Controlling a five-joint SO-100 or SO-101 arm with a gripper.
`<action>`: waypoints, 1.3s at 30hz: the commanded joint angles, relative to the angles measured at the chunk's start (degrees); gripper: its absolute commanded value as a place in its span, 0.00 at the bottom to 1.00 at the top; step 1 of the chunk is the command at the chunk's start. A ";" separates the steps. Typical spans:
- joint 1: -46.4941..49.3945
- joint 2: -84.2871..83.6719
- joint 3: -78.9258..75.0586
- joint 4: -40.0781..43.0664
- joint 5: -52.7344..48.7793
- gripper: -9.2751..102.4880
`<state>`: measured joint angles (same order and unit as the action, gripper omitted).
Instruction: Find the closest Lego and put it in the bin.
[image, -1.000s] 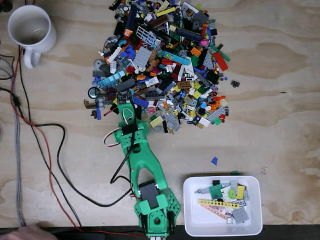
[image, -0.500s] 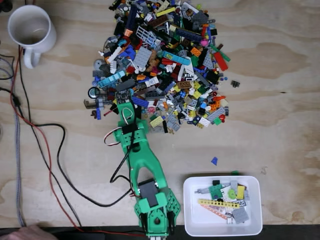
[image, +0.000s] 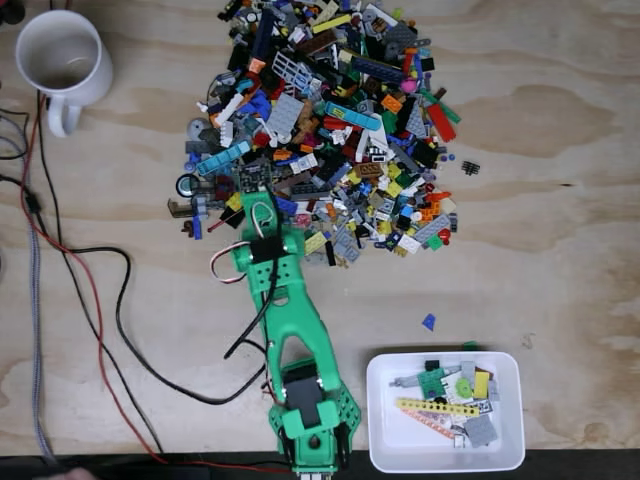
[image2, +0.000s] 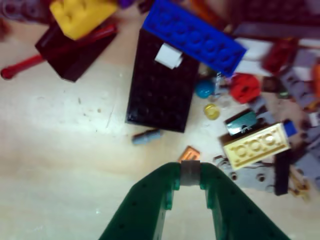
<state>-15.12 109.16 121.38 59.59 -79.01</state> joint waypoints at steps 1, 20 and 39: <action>8.44 8.53 -14.15 11.51 -2.55 0.09; -7.03 -8.35 -8.44 -2.37 29.44 0.20; -10.72 -15.38 -10.90 -0.97 33.84 0.20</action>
<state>-24.26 88.77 113.03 58.01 -46.32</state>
